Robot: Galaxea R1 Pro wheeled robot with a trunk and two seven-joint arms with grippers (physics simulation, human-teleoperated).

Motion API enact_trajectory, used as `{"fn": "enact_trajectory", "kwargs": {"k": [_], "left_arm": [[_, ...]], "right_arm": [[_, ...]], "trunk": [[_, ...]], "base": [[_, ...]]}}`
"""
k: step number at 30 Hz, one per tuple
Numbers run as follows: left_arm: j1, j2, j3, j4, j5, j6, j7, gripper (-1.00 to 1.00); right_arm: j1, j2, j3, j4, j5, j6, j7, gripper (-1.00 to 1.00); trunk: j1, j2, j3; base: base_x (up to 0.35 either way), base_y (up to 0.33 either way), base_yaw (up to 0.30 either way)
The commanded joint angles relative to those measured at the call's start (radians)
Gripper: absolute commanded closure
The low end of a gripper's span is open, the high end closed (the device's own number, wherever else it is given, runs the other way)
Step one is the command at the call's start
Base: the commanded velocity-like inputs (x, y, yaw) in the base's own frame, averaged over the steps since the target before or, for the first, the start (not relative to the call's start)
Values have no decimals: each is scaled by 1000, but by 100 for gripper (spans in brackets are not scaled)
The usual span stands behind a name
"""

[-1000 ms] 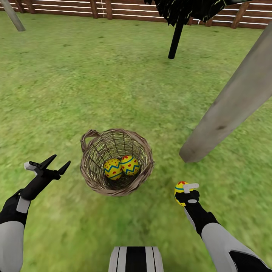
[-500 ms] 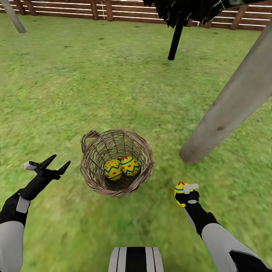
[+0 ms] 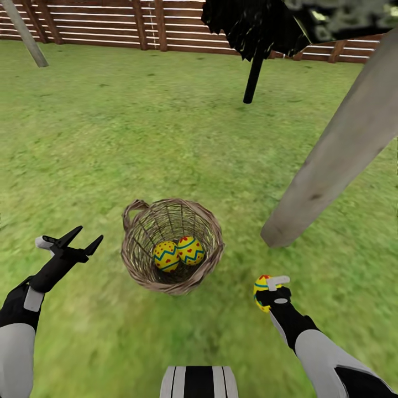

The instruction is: Take the three Easter eggs out of the wicker basket on the lawn in the garden, then place them on the lawn next to a single tree (choose any tree) so that all three eggs are next to the same tree and none are left in the basket.

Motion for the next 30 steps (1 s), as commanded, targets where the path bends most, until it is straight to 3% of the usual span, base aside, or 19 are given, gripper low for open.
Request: {"fn": "enact_trajectory", "kwargs": {"k": [1,8,12,16,19,20,21,22,24,27,30], "left_arm": [[-1,0,1,0,-2,11,-5,-100],[-1,-1,-3,0,-2,12,-5,-100],[0,-9,-31,-1,-2,12,-5,-100],[-1,-6,-34,-2,-2,12,-5,-100],[-1,-6,-40,-2,-2,12,-5,-100],[-1,-8,-57,-1,-2,13,-5,-100],[-1,-10,-69,-1,-2,13,-5,-100],[-1,-10,-86,-1,-2,14,-5,-100],[-1,-11,-91,0,-2,14,-5,-100],[-1,-10,-93,0,-2,15,-5,-100],[-1,-6,-92,0,-2,15,-5,-100]], "right_arm": [[0,0,-1,-1,6,6,-2,-100],[0,1,-1,-1,6,6,-2,-100],[0,4,0,-2,6,8,-3,-100],[0,0,2,-47,7,175,18,-100],[3,-2,-1,-196,6,360,141,-100],[10,-1,-1,-318,6,467,234,-100],[16,-1,-1,-404,6,526,287,-100],[56,-2,-1,-581,11,614,377,-100],[111,-2,-1,-740,14,664,429,-100],[191,-4,-1,-963,8,816,479,-100],[219,-15,0,-1038,16,887,647,-100]], "trunk": [[-1,0,3],[-4,2,30],[-6,3,46],[-7,4,61],[-9,4,73],[-9,4,77],[-10,5,81],[-10,5,85],[-11,5,92],[-12,6,104],[-14,7,116]], "base": [[0,0,0],[0,0,0],[0,0,0],[0,0,0],[0,0,0],[0,0,0],[0,0,0],[0,0,0],[0,0,0],[0,0,0],[0,0,0]]}}
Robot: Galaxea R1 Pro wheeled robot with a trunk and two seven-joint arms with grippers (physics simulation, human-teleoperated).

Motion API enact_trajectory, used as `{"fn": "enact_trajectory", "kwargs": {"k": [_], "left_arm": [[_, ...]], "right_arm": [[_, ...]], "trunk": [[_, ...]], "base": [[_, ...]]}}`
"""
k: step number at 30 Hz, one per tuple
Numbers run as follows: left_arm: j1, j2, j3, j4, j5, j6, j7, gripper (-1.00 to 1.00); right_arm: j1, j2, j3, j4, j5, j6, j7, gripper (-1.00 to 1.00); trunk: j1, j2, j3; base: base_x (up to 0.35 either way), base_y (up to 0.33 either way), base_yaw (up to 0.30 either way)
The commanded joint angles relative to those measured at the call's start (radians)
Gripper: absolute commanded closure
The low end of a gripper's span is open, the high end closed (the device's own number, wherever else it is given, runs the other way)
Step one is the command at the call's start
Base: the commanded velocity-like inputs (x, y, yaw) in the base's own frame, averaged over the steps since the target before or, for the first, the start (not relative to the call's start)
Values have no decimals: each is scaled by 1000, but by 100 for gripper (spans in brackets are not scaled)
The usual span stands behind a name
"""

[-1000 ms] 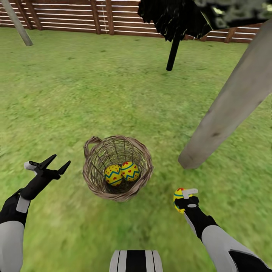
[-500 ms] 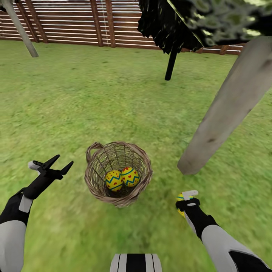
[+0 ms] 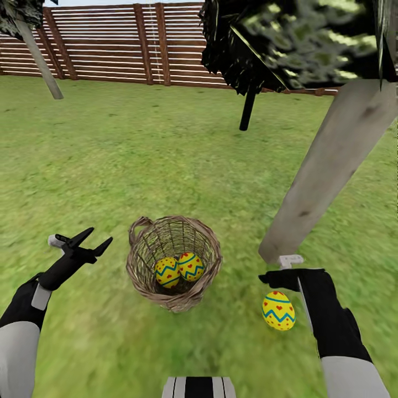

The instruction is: Take the three Easter eggs out of the wicker basket on the lawn in the garden, then place them on the lawn next to a single tree (choose any tree) so that all three eggs are next to the same tree and none are left in the basket.

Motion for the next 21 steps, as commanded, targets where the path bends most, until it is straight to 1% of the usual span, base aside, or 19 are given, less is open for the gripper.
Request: {"fn": "enact_trajectory", "kwargs": {"k": [1,3,4,5,7,8,9,10,12,14,17,19,21], "left_arm": [[0,1,2,0,-2,11,-5,-100],[0,4,3,-1,-2,11,-5,-100],[0,4,3,-1,-2,11,-5,-100],[0,5,3,-1,-2,11,-5,-100],[0,7,4,-1,-2,13,-5,-100],[0,7,4,-2,-2,23,-5,-100],[0,7,4,-3,-2,35,-5,-100],[0,6,3,-4,-2,39,-5,-100],[0,6,3,-4,-2,42,-5,-100],[0,6,3,-4,-2,43,-5,-100],[0,6,3,-4,-2,43,-5,-100],[0,5,3,-4,-2,43,-5,-100],[0,5,3,-4,-2,43,-5,-100]], "right_arm": [[1,-11,-1,-6,11,16,37,-100],[2,-36,0,-15,10,30,90,-100],[3,-52,0,-17,10,33,151,-100],[3,-74,0,-18,10,34,248,-100],[3,-113,-1,-19,10,35,418,-100],[3,-131,-3,-28,9,36,514,-100],[3,-139,-6,-42,6,36,570,-100],[3,-141,-8,-48,3,38,590,-100],[3,-142,-7,-52,0,40,609,-100],[1,-141,-6,-55,0,40,613,-100],[-3,-141,-7,-84,-2,41,616,-100],[-12,-136,-7,-90,-2,42,617,-100],[-15,-136,-7,-92,-2,42,617,-100]], "trunk": [[-1,0,3],[-1,0,11],[-2,1,15],[-2,1,19],[-3,1,26],[-4,2,30],[-4,2,34],[-5,2,38],[-6,3,46],[-6,3,54],[-8,4,65],[-9,4,73],[-10,5,81]], "base": [[0,0,0],[0,0,0],[0,0,0],[0,0,0],[0,0,0],[0,0,0],[0,0,0],[0,0,6],[0,0,145],[0,0,260],[0,0,291],[0,0,287],[0,0,117]]}}
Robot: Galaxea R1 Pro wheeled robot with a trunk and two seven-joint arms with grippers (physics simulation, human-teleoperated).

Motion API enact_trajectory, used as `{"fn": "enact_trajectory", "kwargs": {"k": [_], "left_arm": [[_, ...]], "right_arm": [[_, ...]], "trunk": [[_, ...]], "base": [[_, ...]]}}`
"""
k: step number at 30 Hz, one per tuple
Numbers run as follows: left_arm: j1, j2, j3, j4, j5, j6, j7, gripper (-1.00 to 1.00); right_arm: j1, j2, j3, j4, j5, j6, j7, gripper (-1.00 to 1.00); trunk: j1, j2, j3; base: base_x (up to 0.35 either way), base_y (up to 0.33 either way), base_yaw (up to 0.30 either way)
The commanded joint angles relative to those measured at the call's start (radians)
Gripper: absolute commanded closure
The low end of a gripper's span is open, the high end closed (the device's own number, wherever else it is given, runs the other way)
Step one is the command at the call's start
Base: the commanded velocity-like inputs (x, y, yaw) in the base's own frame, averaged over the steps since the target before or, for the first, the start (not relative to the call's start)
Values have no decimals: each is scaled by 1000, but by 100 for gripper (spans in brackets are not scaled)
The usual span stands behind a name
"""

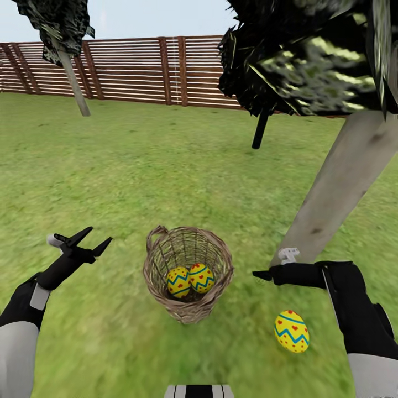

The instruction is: Take the three Easter eggs out of the wicker basket on the lawn in the garden, then place them on the lawn next to a single tree (choose any tree) so that all three eggs are next to the same tree and none are left in the basket.

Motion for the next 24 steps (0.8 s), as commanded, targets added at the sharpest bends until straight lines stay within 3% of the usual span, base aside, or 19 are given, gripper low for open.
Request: {"fn": "enact_trajectory", "kwargs": {"k": [1,12,14,18,19,20,24], "left_arm": [[-1,0,1,0,-2,11,-5,-100],[-1,-2,-1,0,-2,10,-5,-100],[-1,-2,-2,0,-2,10,-5,-100],[-1,-2,-2,0,-2,9,-5,-100],[-1,-2,-2,0,-2,9,-5,-100],[-1,-2,-2,0,-2,10,-5,-100],[-1,-3,-2,1,-4,9,-5,-100]], "right_arm": [[-2,0,-1,-1,10,5,10,-100],[-34,18,-1,-1,9,4,8,-100],[-37,66,1,1,16,2,-16,-100],[-76,135,11,5,19,0,-138,-100],[-84,160,12,6,21,0,-167,-100],[-89,197,28,8,23,-2,-251,-100],[-92,235,187,14,19,-4,-474,-100]], "trunk": [[-1,0,3],[-6,3,46],[-6,3,53],[-8,4,69],[-9,4,73],[-9,4,77],[-11,5,92]], "base": [[0,0,32],[0,0,2],[0,0,0],[0,0,0],[0,0,0],[0,0,0],[0,0,0]]}}
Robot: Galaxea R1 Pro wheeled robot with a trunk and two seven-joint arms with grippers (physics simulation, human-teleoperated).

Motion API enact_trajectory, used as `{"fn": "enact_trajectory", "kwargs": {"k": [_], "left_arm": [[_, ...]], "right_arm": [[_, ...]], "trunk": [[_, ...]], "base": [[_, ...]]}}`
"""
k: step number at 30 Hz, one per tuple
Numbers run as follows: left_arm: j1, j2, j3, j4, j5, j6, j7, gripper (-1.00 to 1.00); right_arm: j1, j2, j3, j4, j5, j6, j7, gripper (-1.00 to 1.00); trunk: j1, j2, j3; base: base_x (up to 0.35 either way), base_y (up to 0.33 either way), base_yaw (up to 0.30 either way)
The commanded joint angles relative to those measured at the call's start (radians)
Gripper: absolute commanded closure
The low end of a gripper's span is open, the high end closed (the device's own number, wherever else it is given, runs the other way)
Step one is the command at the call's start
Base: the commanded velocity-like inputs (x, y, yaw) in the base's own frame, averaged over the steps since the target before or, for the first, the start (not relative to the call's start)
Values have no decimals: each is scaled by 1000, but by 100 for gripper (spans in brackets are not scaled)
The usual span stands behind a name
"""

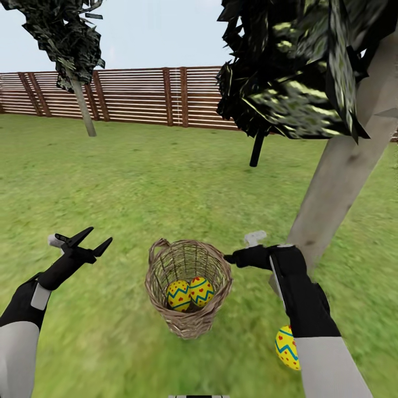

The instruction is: Take the three Easter eggs out of the wicker basket on the lawn in the garden, then place them on the lawn next to a single tree (choose any tree) so that all three eggs are next to the same tree and none are left in the basket.

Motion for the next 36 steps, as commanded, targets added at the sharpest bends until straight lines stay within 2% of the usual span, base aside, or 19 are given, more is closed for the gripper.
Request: {"fn": "enact_trajectory", "kwargs": {"k": [1,4,6,30,36], "left_arm": [[0,0,1,1,-3,11,-5,-100],[0,-1,1,1,-4,11,-5,-100],[0,0,3,1,-2,10,-5,-100],[0,-8,-2,4,-1,6,-5,-100],[0,-9,-3,4,-1,7,-5,-100]], "right_arm": [[0,8,13,2,15,3,-20,-100],[-1,17,26,48,14,7,-115,-100],[0,17,27,63,12,9,-140,-100],[1,18,26,63,7,12,-145,-100],[1,20,25,68,7,12,-145,-100]], "trunk": [[-1,0,3],[-1,0,7],[-1,0,7],[-1,0,7],[-1,0,7]], "base": [[0,0,0],[0,0,0],[0,0,0],[0,98,0],[0,244,0]]}}
